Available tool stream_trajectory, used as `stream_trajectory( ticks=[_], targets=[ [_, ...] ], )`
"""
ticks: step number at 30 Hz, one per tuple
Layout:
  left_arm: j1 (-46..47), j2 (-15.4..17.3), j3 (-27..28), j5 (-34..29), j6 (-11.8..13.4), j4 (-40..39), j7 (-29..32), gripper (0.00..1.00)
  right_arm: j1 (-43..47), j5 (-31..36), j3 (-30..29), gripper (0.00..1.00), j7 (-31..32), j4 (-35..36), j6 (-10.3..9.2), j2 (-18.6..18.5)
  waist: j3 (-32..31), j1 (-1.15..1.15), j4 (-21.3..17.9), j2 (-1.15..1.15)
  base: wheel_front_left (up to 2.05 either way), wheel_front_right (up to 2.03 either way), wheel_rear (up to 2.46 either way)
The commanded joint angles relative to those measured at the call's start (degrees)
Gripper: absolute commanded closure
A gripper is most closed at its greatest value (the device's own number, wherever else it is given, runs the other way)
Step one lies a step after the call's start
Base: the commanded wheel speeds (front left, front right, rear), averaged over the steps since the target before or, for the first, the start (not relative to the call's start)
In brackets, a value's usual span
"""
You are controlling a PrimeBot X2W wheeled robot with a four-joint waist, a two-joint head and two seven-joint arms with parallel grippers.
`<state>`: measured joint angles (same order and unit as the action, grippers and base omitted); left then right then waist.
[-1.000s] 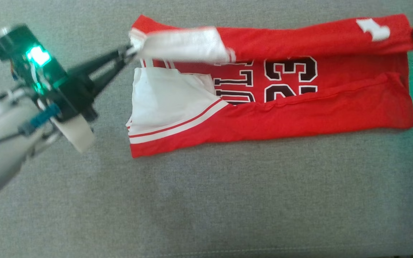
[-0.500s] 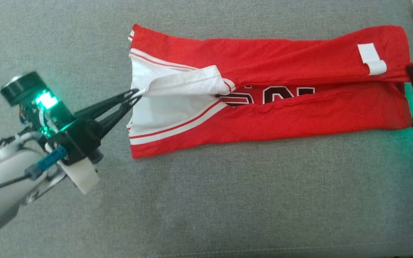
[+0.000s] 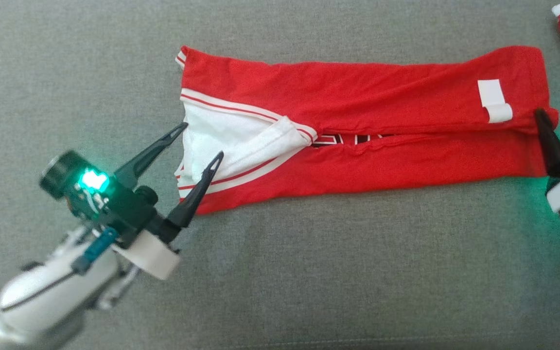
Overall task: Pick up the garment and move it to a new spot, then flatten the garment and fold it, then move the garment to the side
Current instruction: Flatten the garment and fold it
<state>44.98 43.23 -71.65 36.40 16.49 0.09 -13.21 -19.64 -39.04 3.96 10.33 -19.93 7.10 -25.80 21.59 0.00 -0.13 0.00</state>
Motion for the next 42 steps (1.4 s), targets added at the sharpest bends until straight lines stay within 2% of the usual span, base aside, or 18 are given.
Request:
stream_trajectory(
  ticks=[1, 3, 6, 7, 11, 13, 16, 19, 24, 30, 31, 32, 33, 38, 42],
  targets=[
    [-1.3, 0.3, 4.2, 1.0, 2.4, -0.1, -1.0, 0.0, 2.4, 0.7, -1.0, 0.0, -2.0, 1.5, 0.39, -0.4, -0.8, 0.0, 0.2, 0.0, 0.0, 0.0, 0.0],
    [-5.0, -2.8, 7.1, 2.6, 5.8, 0.6, -1.6, 0.0, 4.5, 1.9, -2.4, 0.0, -4.6, 1.8, 0.39, 1.0, -1.7, 0.0, 0.3, 0.0, 0.0, 0.0, 0.0],
    [-11.2, -8.3, 14.9, 0.6, 11.2, -1.6, -1.7, 0.0, 7.4, 4.0, -4.3, 0.0, -8.2, 2.4, 0.39, 3.1, -3.2, 0.0, 0.6, 0.0, 0.0, 0.0, 0.0],
    [-11.2, -8.3, 14.9, 0.6, 11.2, -1.6, -1.7, 0.0, 7.4, 4.0, -4.3, 0.0, -8.2, 2.4, 0.39, 3.1, -3.2, 0.0, 0.6, 0.0, 0.0, 0.0, 0.0],
    [-20.7, -14.6, 23.5, -7.4, 15.8, -4.8, -1.8, 0.0, 9.6, 5.2, -6.7, 0.0, -11.2, 2.1, 0.39, 6.3, -5.2, 0.0, 1.3, 0.0, 0.0, 0.0, 0.0],
    [-24.9, -17.6, 26.4, -11.3, 16.7, -6.0, -1.8, 0.0, 9.7, 6.6, -8.0, 0.0, -12.0, 1.1, 0.39, 7.3, -6.0, 0.0, 2.0, 0.0, 0.0, 0.0, 0.0],
    [-29.5, -21.3, 29.7, -16.5, 17.1, -7.6, -1.8, 0.0, 8.6, 7.5, -9.9, 0.0, -12.3, -1.0, 0.39, 8.7, -6.8, 0.0, 3.3, 0.0, 0.0, 0.0, 0.0],
    [-32.6, -24.3, 32.2, -20.6, 16.3, -9.4, -1.8, 0.0, 6.8, 8.3, -12.0, 0.0, -12.0, -4.2, 0.39, 8.8, -7.1, 0.0, 5.1, 0.0, 0.0, 0.0, 0.0],
    [-34.8, -26.7, 35.1, -26.1, 13.8, -11.0, -1.8, 0.0, 3.6, 10.8, -16.2, 0.0, -12.6, -11.3, 0.39, 8.0, -6.9, 0.0, 8.6, 0.0, 0.0, 0.0, 0.0],
    [-36.9, -29.1, 38.4, -28.4, 11.1, -11.5, -1.8, 0.0, 2.3, 12.6, -17.5, 0.01, -12.4, -19.3, 0.39, 8.1, -7.2, 0.0, 11.0, 0.0, 0.0, 0.0, 0.0],
    [-37.2, -29.4, 38.8, -28.7, 10.7, -11.5, -1.8, 0.0, 2.3, 12.7, -17.4, 0.28, -12.1, -20.3, 0.39, 8.3, -7.4, 0.0, 11.2, 0.0, 0.0, 0.0, 0.0],
    [-37.6, -29.8, 39.3, -29.0, 10.3, -11.5, -1.8, 0.0, 2.3, 12.6, -17.1, 0.69, -11.7, -21.2, 0.39, 8.6, -7.6, 0.0, 11.3, 0.0, 0.0, 0.0, 0.0],
    [-37.9, -30.2, 39.8, -29.1, 9.9, -11.5, -1.8, 0.0, 2.3, 12.3, -16.6, 1.0, -11.3, -21.9, 0.39, 8.9, -7.8, 0.0, 11.3, 0.0, 0.0, 0.0, 0.0],
    [-39.3, -31.2, 42.1, -30.4, 8.0, -11.6, -1.8, 0.0, 2.2, 10.2, -14.9, 1.0, -12.8, -22.4, 0.39, 8.6, -8.8, 0.0, 10.7, 0.0, 0.0, 0.0, 0.0],
    [-40.2, -31.6, 43.4, -31.4, 6.5, -11.8, -1.8, 0.0, 2.0, 8.7, -14.8, 1.0, -14.2, -21.7, 0.39, 6.1, -9.3, 0.0, 9.5, 0.0, 0.0, 0.0, 0.0]
  ],
)
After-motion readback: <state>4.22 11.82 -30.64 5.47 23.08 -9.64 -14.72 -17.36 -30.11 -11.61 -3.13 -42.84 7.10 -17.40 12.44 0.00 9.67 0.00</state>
